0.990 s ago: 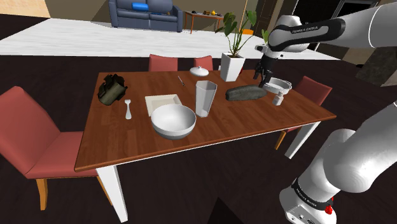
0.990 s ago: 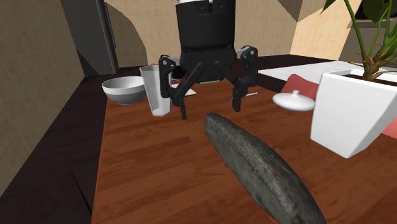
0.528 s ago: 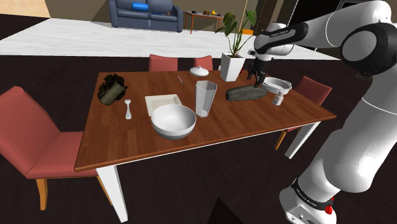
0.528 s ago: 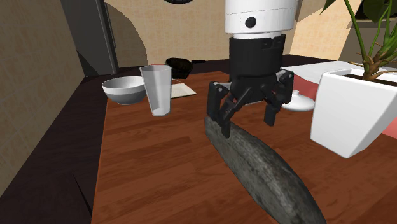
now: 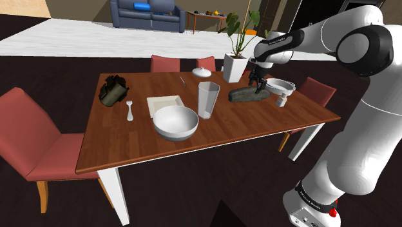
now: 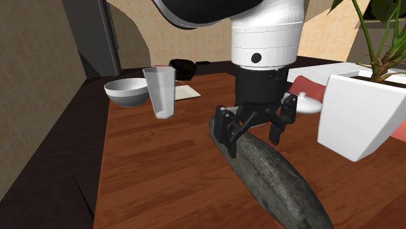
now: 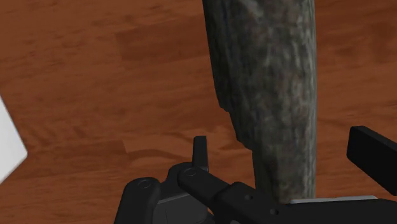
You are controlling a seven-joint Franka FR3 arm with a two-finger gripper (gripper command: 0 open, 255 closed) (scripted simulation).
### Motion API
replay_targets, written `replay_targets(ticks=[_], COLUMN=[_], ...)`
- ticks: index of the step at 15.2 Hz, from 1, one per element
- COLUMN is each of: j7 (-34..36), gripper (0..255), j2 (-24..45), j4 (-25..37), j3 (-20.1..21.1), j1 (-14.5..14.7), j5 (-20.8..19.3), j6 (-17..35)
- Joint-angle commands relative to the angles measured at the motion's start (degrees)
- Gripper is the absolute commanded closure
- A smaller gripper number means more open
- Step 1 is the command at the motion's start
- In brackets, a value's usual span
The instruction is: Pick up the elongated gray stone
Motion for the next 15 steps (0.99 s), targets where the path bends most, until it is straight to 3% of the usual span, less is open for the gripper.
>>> replay_targets(ticks=[1, 10, 15], j7=[-0.11, -0.08, 0.92], gripper=[255, 255, 255], j2=[0.14, 0.2, -1.41], j4=[-0.24, -0.14, 2.18], j3=[0.01, 0.03, -0.15], j1=[-0.03, -0.01, 0.27], j5=[0.14, 0.17, -1.23], j6=[0.37, 0.32, -3.22])
